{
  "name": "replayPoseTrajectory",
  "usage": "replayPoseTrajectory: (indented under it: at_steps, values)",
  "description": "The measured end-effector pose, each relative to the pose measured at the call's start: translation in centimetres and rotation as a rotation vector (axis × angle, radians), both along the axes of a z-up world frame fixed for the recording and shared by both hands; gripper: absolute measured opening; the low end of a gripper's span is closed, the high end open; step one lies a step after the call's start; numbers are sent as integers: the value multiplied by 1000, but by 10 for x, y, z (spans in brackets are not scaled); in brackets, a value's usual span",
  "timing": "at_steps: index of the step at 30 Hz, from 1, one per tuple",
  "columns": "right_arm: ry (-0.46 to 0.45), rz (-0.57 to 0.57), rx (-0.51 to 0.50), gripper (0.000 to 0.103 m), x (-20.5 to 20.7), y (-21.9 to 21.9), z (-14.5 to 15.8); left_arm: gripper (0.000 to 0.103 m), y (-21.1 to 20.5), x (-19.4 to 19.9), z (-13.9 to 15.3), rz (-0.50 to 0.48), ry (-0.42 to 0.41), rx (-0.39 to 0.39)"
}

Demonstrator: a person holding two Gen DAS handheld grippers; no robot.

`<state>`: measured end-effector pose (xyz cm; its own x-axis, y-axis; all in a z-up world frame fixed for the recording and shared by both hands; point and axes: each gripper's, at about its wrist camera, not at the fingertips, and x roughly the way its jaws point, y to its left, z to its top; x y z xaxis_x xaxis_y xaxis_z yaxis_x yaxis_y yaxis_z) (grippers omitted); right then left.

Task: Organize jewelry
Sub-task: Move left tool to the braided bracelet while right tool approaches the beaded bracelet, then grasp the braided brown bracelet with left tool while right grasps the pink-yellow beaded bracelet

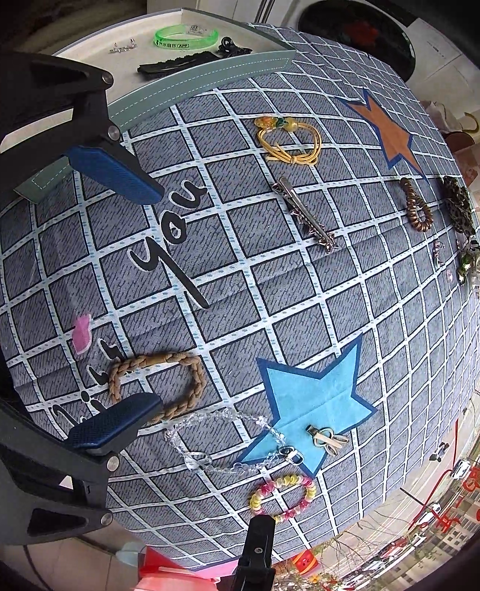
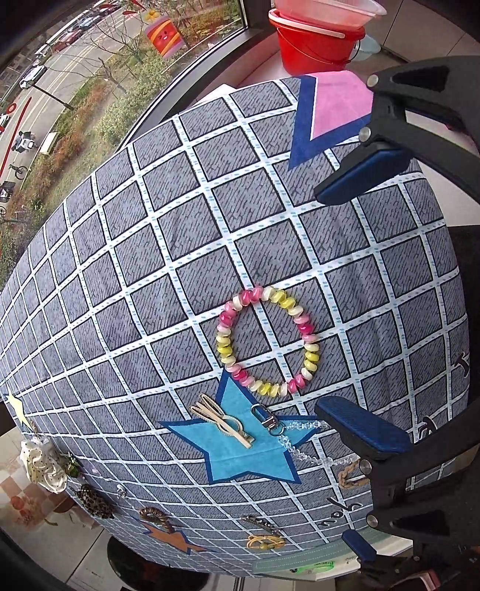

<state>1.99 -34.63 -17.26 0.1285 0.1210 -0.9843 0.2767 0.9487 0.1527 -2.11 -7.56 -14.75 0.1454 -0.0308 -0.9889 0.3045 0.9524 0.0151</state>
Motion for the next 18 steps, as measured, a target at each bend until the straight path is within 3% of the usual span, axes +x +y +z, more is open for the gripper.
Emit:
replayPoseTrajectory:
  at_steps: [4, 7, 12, 16, 18]
  values:
    - [-8, 9, -20, 103, 7, -8, -5, 100, 0, 6, -7, 29, 13, 10]
    - [-10, 35, -46, 101, 14, -13, -11, 93, 0, 7, -9, 33, 17, 16]
    - [3, 70, -83, 88, 23, -23, -22, 89, -3, 5, -11, 22, 16, 16]
    - [-14, 88, -113, 86, 19, -26, -25, 86, -20, -1, -16, 11, 16, 10]
    - [-18, 90, -115, 84, 19, -29, -25, 76, -25, -3, -13, 4, 18, -6]
